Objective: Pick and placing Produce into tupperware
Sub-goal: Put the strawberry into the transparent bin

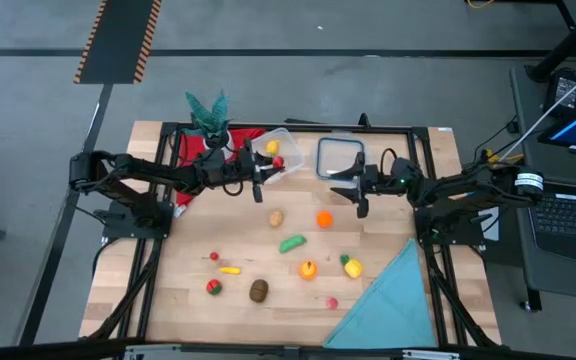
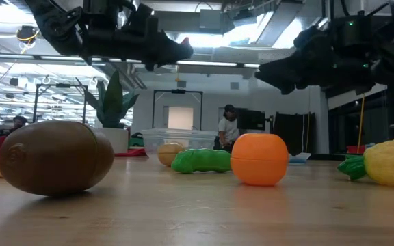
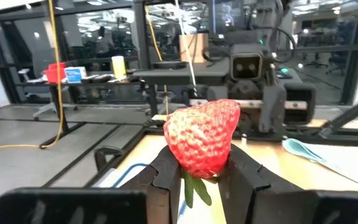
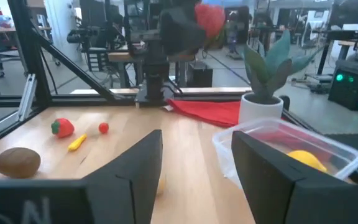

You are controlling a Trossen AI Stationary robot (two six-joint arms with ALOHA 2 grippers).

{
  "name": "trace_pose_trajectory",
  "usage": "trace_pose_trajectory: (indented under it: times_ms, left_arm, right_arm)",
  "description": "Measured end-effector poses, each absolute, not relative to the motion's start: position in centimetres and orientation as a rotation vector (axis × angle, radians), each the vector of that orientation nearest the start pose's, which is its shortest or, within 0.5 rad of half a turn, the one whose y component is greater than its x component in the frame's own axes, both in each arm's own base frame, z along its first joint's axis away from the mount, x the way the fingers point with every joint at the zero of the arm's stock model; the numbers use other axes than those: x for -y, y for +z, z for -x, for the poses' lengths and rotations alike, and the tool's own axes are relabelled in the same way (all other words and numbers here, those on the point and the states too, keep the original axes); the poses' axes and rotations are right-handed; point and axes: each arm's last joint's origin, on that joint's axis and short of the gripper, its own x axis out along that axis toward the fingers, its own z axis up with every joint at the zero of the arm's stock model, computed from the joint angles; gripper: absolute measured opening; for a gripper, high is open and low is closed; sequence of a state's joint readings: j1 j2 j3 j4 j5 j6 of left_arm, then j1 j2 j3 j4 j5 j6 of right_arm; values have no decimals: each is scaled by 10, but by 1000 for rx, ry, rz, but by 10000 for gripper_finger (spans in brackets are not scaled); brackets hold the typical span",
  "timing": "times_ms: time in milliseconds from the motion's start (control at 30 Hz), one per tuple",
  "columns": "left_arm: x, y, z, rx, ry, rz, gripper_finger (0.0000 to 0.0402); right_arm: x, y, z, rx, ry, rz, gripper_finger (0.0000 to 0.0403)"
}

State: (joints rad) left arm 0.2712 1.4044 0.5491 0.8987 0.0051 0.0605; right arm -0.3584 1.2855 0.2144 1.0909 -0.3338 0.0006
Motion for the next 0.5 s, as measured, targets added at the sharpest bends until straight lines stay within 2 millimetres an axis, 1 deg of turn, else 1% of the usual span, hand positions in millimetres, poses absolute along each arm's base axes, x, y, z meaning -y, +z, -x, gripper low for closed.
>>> trace_pose_trajectory:
  times_ms: [67, 133, 233, 400, 500]
  left_arm:
    - [-78, 225, -266, 43, 281, -67, 74]
    - [-82, 227, -263, 39, 296, -67, 82]
    - [-87, 225, -261, 14, 319, -51, 91]
    - [-98, 224, -258, 10, 360, -31, 73]
    - [-103, 225, -256, 13, 380, -31, 73]
  right_arm:
    - [64, 170, -199, 15, -25, 0, 196]
    - [64, 170, -199, 13, -25, -12, 196]
    - [64, 170, -198, 15, -25, -11, 196]
    - [65, 171, -198, 21, -58, -10, 196]
    - [65, 171, -198, 22, -65, -11, 196]
